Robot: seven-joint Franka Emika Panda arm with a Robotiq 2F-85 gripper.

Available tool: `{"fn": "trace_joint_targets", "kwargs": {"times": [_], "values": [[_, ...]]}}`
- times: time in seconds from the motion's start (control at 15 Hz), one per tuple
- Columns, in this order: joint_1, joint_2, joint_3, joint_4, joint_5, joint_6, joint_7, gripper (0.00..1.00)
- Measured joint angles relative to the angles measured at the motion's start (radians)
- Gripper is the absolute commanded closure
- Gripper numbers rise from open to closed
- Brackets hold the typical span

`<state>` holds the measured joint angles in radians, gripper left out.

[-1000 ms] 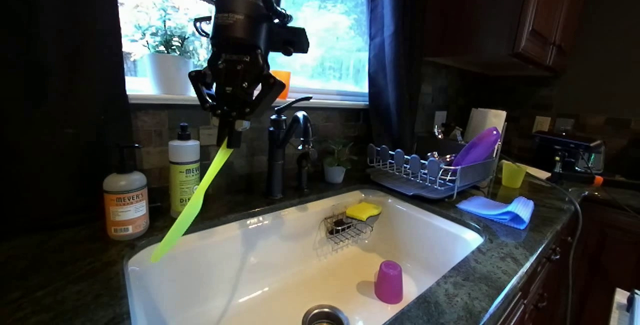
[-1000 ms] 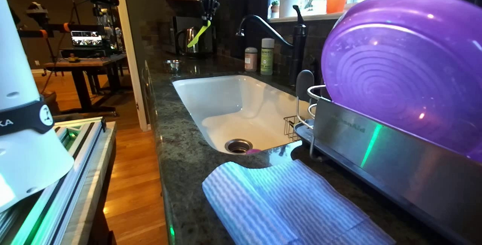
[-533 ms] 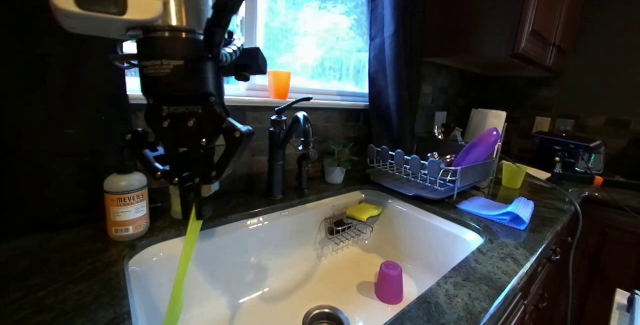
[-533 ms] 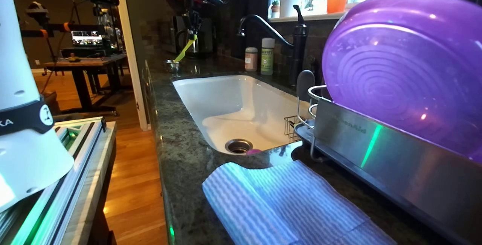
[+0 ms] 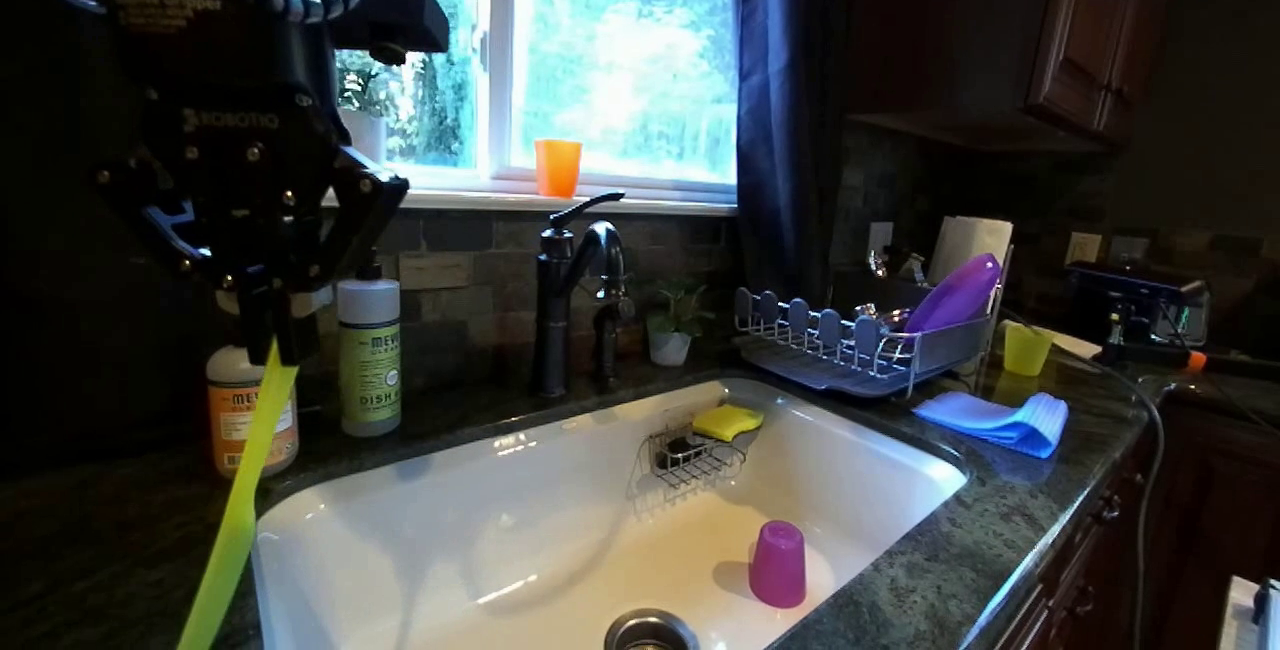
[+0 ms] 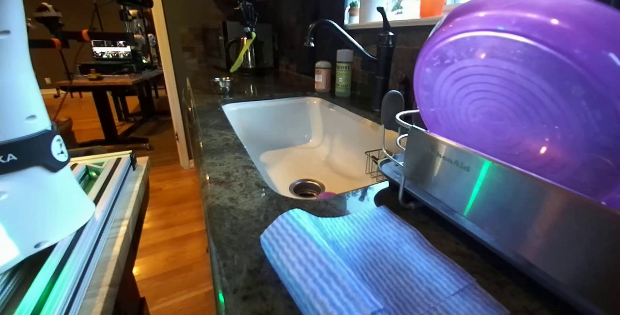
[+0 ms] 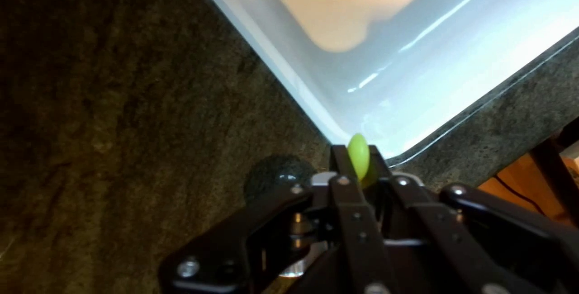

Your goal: Take the green knife off of the dish rack and put it into the glass bowl

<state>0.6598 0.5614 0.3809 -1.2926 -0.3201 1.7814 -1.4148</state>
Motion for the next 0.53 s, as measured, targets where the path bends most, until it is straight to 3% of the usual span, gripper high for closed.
{"fn": "trace_joint_targets", "kwargs": {"times": [0.53], "values": [[0.034,0.139,-0.009,0.147,-0.003,0.002,-0.089,0.97]]}}
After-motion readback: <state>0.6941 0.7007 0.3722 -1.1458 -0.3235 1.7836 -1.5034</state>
